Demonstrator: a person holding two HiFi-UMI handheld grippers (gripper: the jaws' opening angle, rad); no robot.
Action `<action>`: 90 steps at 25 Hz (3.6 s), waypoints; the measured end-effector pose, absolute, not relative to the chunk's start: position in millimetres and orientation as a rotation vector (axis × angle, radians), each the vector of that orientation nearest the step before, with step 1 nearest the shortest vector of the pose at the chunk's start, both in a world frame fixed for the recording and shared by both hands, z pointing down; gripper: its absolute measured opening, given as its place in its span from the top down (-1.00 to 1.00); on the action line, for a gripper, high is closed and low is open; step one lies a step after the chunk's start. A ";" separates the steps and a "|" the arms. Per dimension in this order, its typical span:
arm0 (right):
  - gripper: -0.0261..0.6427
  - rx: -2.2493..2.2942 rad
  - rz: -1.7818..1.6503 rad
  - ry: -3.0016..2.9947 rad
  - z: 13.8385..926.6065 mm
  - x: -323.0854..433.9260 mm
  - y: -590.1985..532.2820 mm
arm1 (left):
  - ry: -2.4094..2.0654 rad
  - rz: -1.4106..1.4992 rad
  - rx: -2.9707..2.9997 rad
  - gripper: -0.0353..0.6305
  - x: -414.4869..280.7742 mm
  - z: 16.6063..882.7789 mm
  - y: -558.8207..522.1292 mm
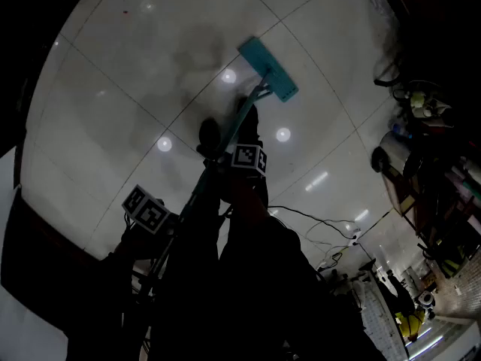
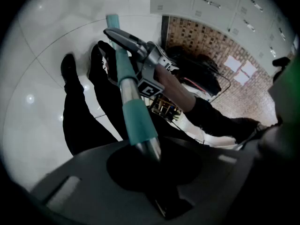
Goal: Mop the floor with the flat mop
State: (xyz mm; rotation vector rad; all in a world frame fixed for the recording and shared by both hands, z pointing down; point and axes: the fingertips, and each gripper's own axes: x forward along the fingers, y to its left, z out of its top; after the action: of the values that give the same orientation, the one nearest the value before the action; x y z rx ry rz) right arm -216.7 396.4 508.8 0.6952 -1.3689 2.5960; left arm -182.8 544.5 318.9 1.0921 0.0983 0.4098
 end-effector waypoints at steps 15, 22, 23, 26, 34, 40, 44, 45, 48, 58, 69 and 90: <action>0.49 0.835 2.602 -1.475 545.2 -116.3 218.0 | 0.134 0.476 1.121 0.66 -100.4 359.5 377.6; 0.49 0.872 2.594 -1.491 556.5 -34.4 123.9 | 0.146 0.484 1.143 0.66 -24.2 374.2 287.4; 0.49 0.873 2.590 -1.490 557.5 -20.0 111.8 | 0.147 0.485 1.144 0.66 -10.0 375.9 275.5; 0.49 0.867 2.572 -1.504 560.6 20.1 73.4 | 0.146 0.478 1.151 0.66 31.0 382.5 239.1; 0.48 0.940 2.525 -1.550 572.9 105.1 -19.7 | 0.152 0.437 1.172 0.67 112.8 399.5 152.1; 0.47 0.952 2.467 -1.572 583.1 138.0 -55.9 | 0.159 0.426 1.185 0.69 145.4 409.6 117.3; 0.47 1.004 2.455 -1.578 577.2 132.8 -53.7 | 0.158 0.419 1.178 0.69 139.2 404.9 123.6; 0.47 1.009 2.458 -1.579 574.1 127.4 -49.0 | 0.158 0.418 1.181 0.69 134.0 401.9 128.7; 0.47 0.971 2.470 -1.582 562.8 101.9 -24.9 | 0.156 0.442 1.197 0.69 109.4 393.0 153.5; 0.48 0.856 2.505 -1.522 528.8 -6.5 110.9 | 0.135 0.463 1.161 0.69 7.5 353.1 282.0; 0.48 0.707 2.512 -1.424 513.3 -97.8 260.0 | 0.117 0.412 1.106 0.67 -69.8 326.8 413.9; 0.50 0.664 2.541 -1.367 528.9 -143.0 312.2 | 0.101 0.385 1.079 0.67 -107.6 338.6 458.3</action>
State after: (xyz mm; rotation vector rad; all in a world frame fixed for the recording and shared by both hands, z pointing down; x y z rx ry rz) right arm -143.0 312.2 528.9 0.6641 -1.3665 2.5415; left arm -107.6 458.3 338.6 1.0794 0.1006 0.3851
